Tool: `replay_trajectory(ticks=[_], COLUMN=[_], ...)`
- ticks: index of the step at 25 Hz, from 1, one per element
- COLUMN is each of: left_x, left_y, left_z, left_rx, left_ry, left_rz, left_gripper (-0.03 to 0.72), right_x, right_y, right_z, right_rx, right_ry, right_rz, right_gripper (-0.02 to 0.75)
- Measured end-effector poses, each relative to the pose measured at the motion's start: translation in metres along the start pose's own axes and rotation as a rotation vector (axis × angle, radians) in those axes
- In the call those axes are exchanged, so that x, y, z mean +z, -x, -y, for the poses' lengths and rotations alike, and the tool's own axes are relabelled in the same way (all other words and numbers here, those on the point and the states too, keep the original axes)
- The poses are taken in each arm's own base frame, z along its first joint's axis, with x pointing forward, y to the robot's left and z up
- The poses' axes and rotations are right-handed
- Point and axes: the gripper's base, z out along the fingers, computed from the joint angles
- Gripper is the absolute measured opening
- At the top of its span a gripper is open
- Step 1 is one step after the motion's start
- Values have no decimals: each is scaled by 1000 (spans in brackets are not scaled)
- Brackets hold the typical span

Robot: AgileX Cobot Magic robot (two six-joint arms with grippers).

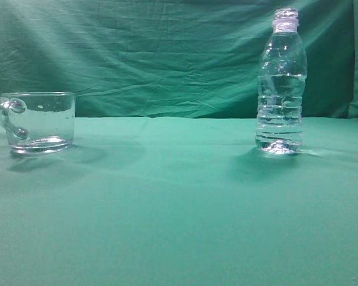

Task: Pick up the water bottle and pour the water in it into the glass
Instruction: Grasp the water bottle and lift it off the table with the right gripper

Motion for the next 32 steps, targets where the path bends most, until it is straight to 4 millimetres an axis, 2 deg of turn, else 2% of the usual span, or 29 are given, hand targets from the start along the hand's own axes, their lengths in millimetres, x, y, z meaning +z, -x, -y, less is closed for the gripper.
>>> replay_trajectory(ticks=[23,25,32], left_x=[0,0,0], left_y=[0,0,0], left_z=[0,0,0], left_rx=[0,0,0], left_ry=[0,0,0], left_rz=[0,0,0], left_gripper=[0,0,0], right_x=[0,1,-13], right_y=[1,5,47], right_z=[0,0,3], right_rx=[-30,-17,230], right_ry=[-4,2,36], right_rz=[16,70,567], right_gripper=[0,0,0])
